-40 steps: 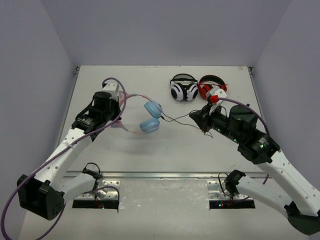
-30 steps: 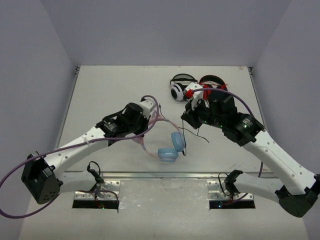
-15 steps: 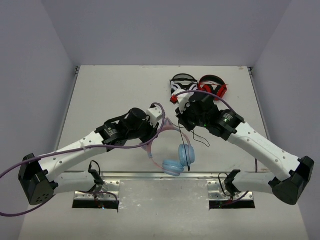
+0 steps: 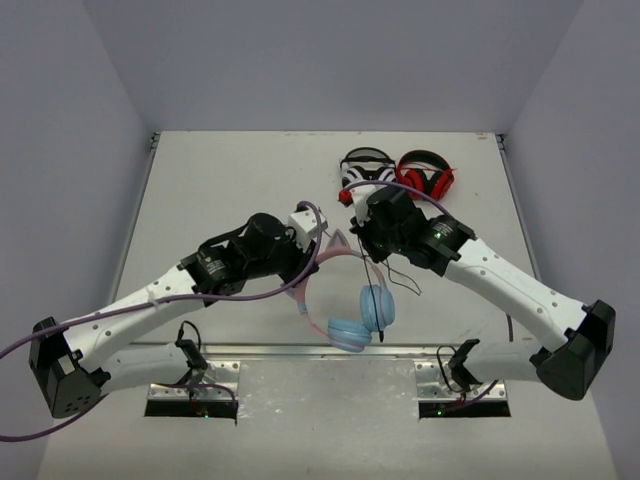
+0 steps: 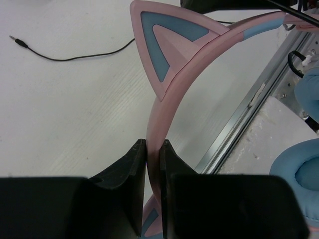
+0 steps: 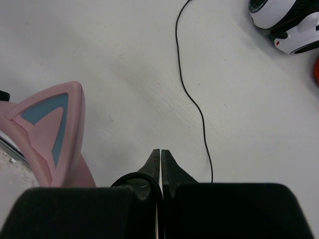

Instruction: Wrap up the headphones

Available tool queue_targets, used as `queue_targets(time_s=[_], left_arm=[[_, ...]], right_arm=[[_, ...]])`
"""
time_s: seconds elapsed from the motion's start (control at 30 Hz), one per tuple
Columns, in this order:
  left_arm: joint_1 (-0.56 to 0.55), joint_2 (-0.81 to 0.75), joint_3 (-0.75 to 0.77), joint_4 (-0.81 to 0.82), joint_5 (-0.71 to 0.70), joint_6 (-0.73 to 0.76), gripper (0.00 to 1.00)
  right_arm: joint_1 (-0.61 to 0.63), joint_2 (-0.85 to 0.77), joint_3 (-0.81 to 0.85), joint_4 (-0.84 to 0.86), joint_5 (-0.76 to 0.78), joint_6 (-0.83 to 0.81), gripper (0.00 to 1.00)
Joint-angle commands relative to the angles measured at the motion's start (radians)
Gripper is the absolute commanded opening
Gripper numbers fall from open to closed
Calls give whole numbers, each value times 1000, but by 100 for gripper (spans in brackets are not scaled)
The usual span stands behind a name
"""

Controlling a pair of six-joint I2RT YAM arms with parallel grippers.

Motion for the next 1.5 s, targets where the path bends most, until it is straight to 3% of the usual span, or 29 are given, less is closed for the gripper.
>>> queue_targets(time_s=[0.0, 0.43, 1.0, 1.47], left_arm=[[-19, -55, 84, 105, 140, -19, 1], [-19, -208, 128, 235, 102, -109, 0], [-19, -190, 167, 210, 82, -129, 1], [-19, -210, 179, 396, 51, -246, 1]], right_arm=[[-6, 22, 81, 30, 25, 20, 1], [-23, -3, 171, 2, -96, 30, 1], [-159, -61, 239, -21, -73, 49, 1], [-184, -73, 181, 11, -208, 40, 1]])
